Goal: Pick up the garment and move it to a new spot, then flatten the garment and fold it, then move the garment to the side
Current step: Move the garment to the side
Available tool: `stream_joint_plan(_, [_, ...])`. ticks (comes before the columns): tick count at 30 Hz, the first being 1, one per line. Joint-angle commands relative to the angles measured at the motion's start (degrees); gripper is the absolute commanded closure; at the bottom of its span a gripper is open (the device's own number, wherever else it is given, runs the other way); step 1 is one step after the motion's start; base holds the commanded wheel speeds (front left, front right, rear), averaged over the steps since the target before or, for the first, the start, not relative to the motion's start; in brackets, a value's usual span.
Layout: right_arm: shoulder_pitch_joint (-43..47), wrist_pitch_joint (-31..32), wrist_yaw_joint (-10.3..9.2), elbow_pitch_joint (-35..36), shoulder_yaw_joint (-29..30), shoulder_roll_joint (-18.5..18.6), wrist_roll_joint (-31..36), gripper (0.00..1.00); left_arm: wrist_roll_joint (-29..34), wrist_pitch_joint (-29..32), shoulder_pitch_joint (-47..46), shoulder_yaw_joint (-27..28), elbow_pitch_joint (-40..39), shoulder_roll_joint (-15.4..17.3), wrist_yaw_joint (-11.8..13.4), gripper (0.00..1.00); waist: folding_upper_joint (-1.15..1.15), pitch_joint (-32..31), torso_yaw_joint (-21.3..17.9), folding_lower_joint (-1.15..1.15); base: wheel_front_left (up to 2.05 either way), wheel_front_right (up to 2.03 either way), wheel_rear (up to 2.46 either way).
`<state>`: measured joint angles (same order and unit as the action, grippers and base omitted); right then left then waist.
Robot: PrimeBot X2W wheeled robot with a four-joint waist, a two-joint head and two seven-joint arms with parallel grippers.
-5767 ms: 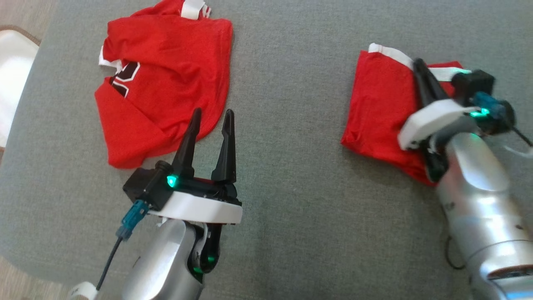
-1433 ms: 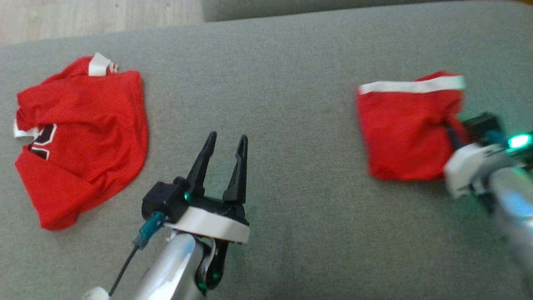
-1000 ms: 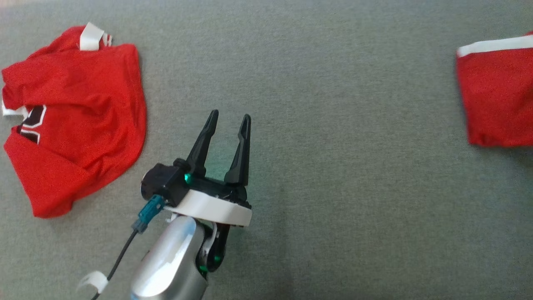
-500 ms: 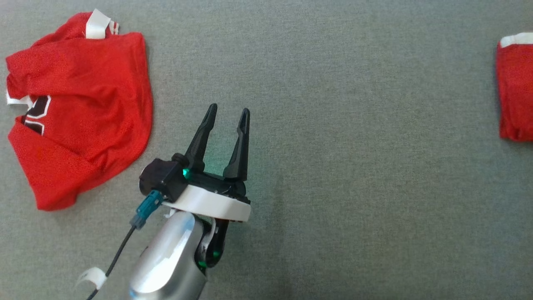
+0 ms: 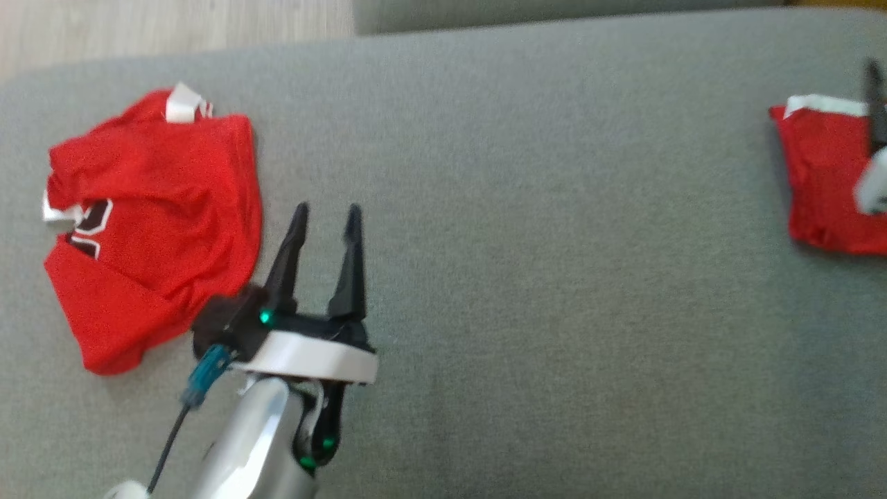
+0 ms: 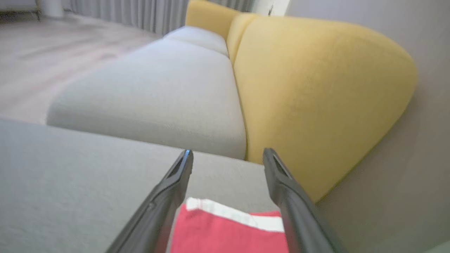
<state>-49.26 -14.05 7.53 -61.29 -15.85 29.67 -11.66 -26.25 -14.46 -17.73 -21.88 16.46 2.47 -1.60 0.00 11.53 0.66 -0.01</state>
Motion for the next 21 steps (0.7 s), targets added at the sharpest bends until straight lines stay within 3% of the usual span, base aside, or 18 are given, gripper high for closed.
stream_joint_plan(1, [1.47,-0.82,-0.04,4.08,0.11,-1.24,-1.17,0.0,0.71,-0.54,0.24,3.34,-1.62,0.41,-0.39,0.0,0.0,-3.73,-0.79,0.01,0.0,0.0,0.0])
stream_joint_plan(5, [3.12,-0.83,-0.04,9.11,1.27,-4.89,-3.66,0.0,2.03,-0.54,2.06,5.62,-1.97,0.41,-0.49,0.0,0.0,-6.39,-0.82,0.01,0.0,0.0,0.0])
stream_joint_plan(11, [10.12,-0.19,-0.04,21.59,5.18,-13.48,-8.59,0.0,3.37,-0.54,6.9,9.01,-2.78,0.41,-1.17,0.0,0.0,-11.1,-0.52,0.01,0.0,0.0,0.0])
stream_joint_plan(17, [21.29,-0.58,-0.04,31.57,9.38,-21.85,-5.21,0.0,3.43,-0.54,10.32,10.51,-2.66,0.41,-1.98,0.0,0.0,-12.77,-0.52,0.01,0.0,0.0,0.0])
stream_joint_plan(21, [30.59,-0.84,-0.04,36.54,10.67,-25.34,-3.83,0.0,2.09,-0.54,12.25,11.51,-2.52,0.41,-2.6,0.0,0.0,-13.08,-0.44,0.01,0.0,0.0,0.0])
